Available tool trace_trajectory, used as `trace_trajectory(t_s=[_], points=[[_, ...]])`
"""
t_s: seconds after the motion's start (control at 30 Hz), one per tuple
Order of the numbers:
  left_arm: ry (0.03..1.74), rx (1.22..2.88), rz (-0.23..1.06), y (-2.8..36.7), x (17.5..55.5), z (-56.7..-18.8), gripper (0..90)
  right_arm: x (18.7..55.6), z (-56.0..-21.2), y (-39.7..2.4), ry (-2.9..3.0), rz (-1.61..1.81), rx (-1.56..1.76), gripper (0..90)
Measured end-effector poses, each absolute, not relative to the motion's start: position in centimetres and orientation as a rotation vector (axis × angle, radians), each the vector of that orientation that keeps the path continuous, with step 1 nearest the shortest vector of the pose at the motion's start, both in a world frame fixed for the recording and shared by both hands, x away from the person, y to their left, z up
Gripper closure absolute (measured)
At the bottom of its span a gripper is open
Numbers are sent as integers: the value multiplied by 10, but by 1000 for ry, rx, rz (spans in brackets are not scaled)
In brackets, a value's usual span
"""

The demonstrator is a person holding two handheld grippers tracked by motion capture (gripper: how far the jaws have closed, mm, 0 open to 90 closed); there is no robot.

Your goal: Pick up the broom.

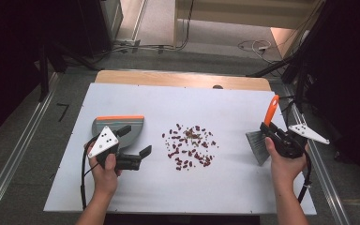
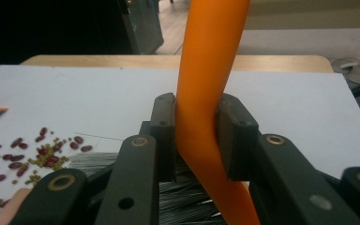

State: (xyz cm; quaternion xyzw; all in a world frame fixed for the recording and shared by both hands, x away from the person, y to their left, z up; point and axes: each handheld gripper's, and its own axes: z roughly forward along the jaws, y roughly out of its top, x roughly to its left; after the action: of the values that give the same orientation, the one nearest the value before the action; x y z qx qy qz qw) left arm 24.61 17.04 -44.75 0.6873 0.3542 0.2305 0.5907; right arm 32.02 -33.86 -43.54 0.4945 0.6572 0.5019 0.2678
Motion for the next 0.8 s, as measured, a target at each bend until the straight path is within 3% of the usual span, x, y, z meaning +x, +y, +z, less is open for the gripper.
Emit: trace_trajectory(t_s=[0.8], points=[[788,1581,530,159,243,-436,1,301,-407,-289,1799,1467,1140,689]])
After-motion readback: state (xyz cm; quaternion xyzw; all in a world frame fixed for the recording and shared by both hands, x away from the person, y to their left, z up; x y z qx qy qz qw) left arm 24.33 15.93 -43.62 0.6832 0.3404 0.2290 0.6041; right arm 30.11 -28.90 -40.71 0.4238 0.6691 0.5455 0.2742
